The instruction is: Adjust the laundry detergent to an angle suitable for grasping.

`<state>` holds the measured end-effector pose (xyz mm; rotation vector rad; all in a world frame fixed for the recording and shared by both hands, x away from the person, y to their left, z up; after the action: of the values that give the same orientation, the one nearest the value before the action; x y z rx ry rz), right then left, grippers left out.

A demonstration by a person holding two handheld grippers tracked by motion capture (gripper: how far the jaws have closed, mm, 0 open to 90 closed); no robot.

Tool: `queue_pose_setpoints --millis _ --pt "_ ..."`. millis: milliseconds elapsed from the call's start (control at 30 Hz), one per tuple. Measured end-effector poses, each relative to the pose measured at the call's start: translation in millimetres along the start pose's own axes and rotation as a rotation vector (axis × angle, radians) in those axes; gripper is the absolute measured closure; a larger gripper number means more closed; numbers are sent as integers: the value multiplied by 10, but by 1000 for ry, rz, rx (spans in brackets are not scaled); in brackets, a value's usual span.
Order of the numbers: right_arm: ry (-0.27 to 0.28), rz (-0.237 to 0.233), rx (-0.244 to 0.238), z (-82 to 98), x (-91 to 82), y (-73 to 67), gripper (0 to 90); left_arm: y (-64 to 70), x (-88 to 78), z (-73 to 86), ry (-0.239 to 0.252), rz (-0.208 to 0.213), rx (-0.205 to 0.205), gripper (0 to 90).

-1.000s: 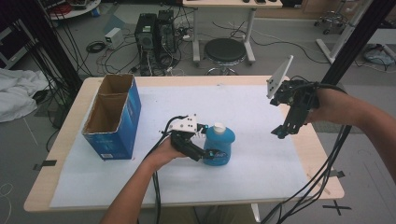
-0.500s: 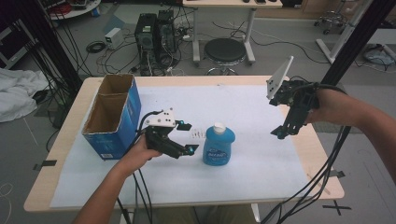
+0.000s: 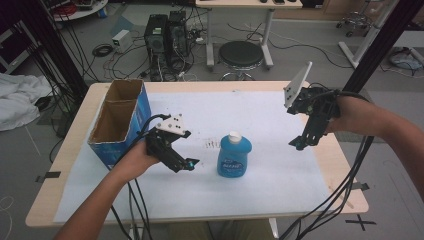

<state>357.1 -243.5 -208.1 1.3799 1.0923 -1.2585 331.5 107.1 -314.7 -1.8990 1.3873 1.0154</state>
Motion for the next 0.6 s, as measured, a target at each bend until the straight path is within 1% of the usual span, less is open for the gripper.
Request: queue_pose_setpoints --millis 33,67,100,133,167,233,300,333,433,467,533,600 --pt "-1 -3 3 1 3 -3 11 3 -8 -11 -13 -15 -1 84" --pt "2 0 -3 0 6 2 11 3 -10 -22 -40 -31 -7 64" --pt "2 0 -3 0 5 3 11 0 -13 -29 -70 -38 -9 20" --pt "-2 -1 3 2 1 0 11 -2 -17 -30 -93 -41 -4 18" --pt "4 2 -5 -1 3 9 11 -7 -20 -30 -122 -46 1 18" --pt "6 2 -6 -7 1 8 11 -14 -18 -27 -181 -61 7 18" --pt "7 2 -9 -14 0 7 11 -21 -23 -27 -241 -51 18 18" --pt "7 2 -9 -16 0 8 11 -16 -21 -29 -276 -32 27 18" --pt "4 0 -5 -14 5 16 11 -24 -17 -38 -387 -23 7 19" --pt "5 1 -7 -14 8 23 11 -23 -15 -36 -417 -31 14 19" --pt "3 0 -2 -11 9 34 11 -12 -20 -32 -454 -53 44 19" --pt "8 3 -2 -11 14 43 11 -9 -24 -32 -462 -50 49 19"
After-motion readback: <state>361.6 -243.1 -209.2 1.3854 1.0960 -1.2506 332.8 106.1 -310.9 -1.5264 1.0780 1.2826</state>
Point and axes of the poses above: each handheld gripper's, and its own axes: x roughly forward along the jaws, z roughly out of its underside, y roughly to its right, the point moved 1 cm from there along x, roughly forward along the jaws, and after that the axes turned 15 degrees about -y, right-handed, at the moved point
